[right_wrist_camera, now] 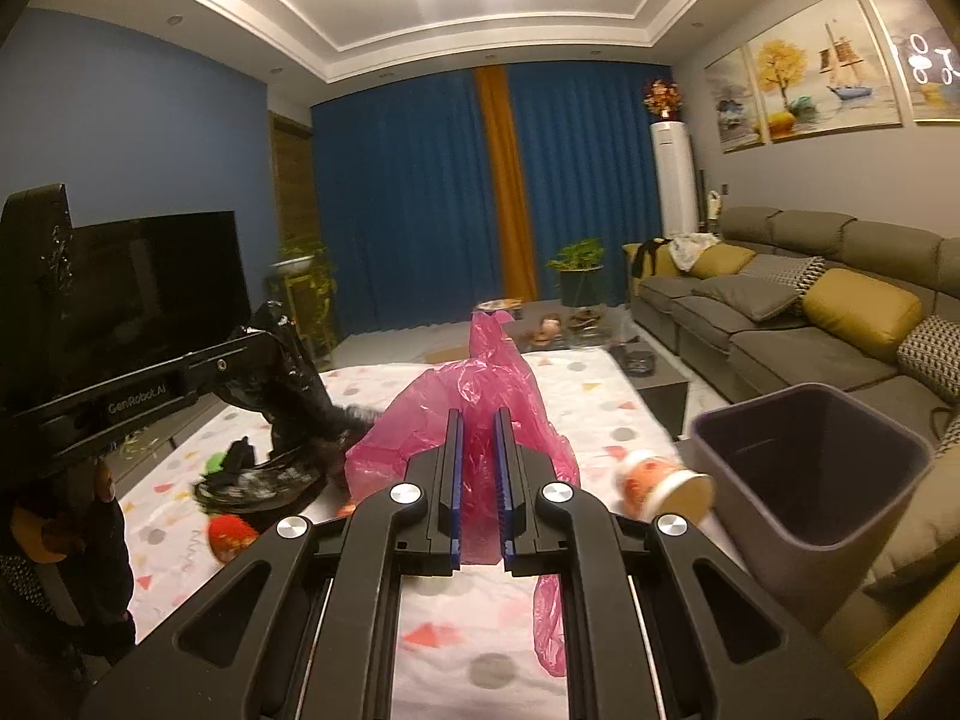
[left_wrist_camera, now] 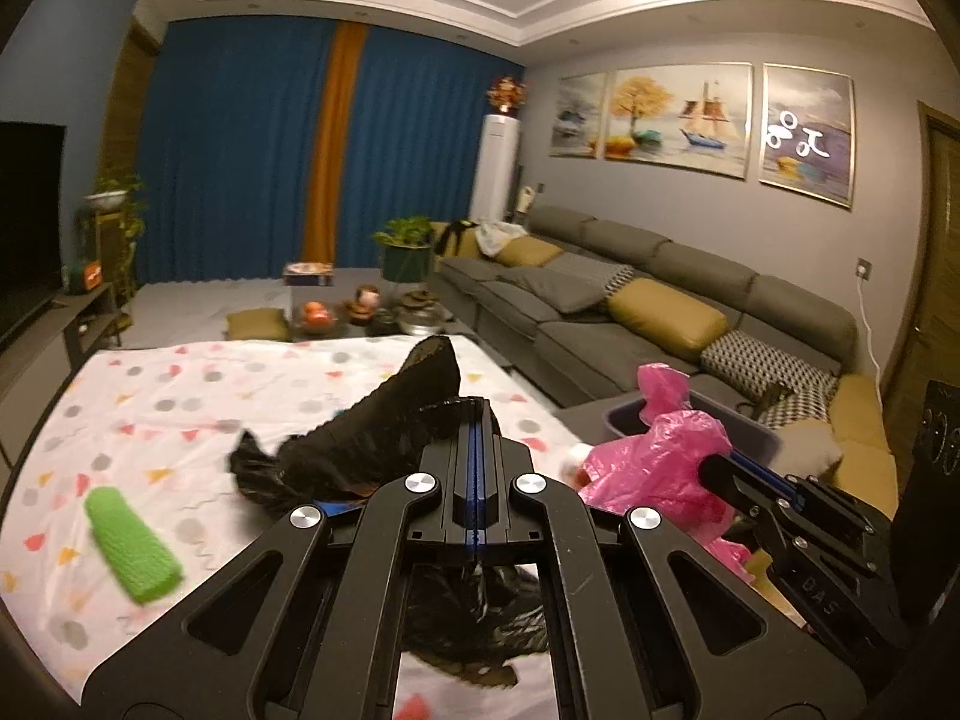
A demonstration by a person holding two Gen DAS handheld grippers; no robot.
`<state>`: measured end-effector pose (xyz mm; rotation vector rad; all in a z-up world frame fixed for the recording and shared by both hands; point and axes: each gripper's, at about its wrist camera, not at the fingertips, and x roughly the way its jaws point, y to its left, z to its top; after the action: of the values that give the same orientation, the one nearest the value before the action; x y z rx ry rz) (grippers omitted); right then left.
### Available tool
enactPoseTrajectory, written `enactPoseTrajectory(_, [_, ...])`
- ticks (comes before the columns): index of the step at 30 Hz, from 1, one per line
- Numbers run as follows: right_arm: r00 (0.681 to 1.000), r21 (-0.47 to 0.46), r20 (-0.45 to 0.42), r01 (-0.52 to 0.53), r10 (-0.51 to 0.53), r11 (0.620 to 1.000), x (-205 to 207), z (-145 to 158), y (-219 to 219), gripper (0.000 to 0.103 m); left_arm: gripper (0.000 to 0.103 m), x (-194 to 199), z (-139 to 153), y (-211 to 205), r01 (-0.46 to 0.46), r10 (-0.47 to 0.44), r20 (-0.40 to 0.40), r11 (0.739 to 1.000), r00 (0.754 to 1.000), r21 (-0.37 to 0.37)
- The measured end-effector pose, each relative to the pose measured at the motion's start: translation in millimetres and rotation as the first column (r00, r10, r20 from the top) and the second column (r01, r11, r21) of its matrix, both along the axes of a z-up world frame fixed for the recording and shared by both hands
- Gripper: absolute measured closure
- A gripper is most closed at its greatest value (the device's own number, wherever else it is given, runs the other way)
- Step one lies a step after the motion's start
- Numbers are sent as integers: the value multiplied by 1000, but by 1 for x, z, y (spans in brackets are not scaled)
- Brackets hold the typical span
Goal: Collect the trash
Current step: 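Carry the black and pink bags over the grey bin with both tools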
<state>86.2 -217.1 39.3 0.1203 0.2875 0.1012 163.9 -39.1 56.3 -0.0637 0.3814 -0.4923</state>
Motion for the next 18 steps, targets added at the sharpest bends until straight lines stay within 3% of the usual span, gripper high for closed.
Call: enactPoseTrajectory(18, [979,4,15,205,-205,979,-8,-1,-97,93,103,12,-6,-129,197,-197,2,980,980,10])
